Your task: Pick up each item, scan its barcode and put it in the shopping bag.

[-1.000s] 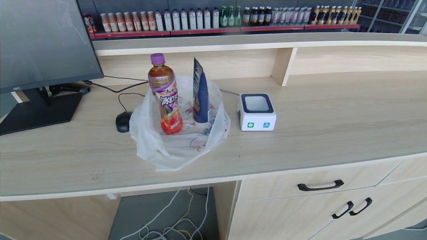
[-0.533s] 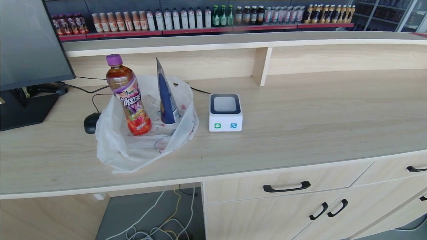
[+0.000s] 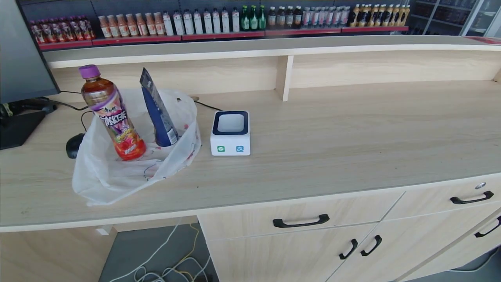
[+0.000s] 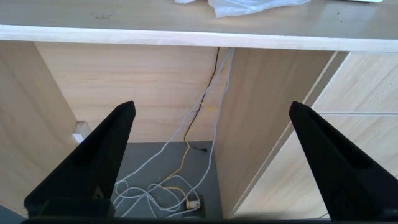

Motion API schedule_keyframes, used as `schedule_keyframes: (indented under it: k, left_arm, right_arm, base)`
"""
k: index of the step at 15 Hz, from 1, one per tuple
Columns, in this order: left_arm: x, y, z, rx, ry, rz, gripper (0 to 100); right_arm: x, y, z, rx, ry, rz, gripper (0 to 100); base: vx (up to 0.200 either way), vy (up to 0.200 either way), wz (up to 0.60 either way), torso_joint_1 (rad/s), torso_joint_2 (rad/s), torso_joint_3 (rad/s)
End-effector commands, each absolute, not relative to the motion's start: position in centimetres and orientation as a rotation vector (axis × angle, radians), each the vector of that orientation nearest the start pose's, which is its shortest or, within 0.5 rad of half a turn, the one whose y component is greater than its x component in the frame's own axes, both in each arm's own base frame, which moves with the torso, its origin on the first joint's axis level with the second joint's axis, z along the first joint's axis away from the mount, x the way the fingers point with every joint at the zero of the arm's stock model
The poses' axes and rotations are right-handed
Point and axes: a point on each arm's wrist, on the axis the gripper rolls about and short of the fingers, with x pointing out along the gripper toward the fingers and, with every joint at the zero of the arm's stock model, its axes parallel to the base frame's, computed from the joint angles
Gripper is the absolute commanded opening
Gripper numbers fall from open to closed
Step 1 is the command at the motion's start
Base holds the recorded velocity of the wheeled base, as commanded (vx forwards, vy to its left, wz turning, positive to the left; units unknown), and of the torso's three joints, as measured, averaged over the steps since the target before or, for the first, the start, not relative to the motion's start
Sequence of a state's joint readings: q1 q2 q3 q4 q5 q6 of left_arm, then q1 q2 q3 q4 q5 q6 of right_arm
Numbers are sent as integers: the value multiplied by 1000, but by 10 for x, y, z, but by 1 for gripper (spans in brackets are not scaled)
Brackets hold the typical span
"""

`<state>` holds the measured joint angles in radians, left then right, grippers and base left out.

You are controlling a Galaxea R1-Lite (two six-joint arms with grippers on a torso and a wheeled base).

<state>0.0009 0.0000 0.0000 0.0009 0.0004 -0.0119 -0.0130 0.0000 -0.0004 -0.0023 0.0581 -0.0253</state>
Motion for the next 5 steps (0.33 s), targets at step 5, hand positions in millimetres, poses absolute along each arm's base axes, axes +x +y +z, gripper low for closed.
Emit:
schedule_keyframes:
  k: [5]
  left_arm:
    - [-23,0,75,-11,0,2,100]
  right_arm:
    - [-23,2,76,-26,-1,46,100]
  base:
    - [0,0,0,0,0,0]
